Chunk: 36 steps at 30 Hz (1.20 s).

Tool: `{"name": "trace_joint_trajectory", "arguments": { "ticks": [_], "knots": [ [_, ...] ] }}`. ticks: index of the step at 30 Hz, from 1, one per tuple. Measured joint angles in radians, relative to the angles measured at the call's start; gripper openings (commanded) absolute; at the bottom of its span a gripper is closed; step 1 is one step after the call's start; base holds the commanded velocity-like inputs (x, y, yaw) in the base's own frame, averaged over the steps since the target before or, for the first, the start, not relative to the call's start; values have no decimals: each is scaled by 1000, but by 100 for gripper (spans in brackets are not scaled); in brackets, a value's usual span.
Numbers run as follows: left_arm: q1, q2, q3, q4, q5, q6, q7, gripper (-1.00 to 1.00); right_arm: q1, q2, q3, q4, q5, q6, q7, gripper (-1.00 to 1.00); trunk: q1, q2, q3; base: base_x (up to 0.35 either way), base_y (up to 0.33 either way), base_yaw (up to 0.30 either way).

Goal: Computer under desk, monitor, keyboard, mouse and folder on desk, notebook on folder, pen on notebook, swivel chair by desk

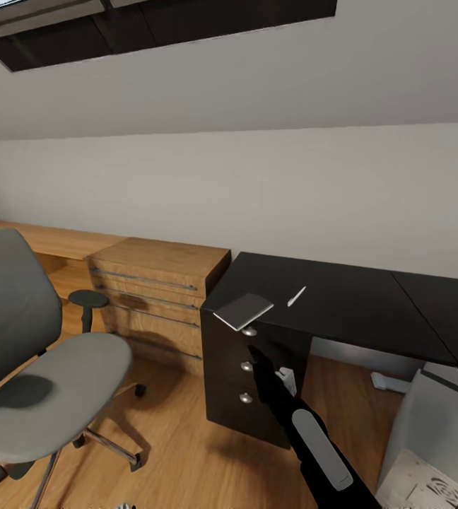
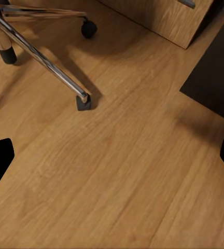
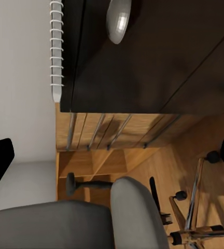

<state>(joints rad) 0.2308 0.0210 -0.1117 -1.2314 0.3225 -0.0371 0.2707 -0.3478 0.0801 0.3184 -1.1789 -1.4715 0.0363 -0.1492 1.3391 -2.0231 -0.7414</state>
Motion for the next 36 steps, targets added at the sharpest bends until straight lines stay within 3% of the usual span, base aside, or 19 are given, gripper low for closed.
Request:
{"name": "trace_joint_trajectory", "arguments": {
  "ticks": [14, 36],
  "knots": [
    [4, 9, 0, 17, -1, 4, 0, 100, 0, -1, 3, -23, -2, 1, -2, 100, 8, -14, -6, 9, 0, 0],
    [4, 10, 1, 34, 0, 4, 0, 100, 0, 0, 4, -25, -3, 3, -1, 100, 8, -14, -6, 141, 40, 0]
  ]
}}
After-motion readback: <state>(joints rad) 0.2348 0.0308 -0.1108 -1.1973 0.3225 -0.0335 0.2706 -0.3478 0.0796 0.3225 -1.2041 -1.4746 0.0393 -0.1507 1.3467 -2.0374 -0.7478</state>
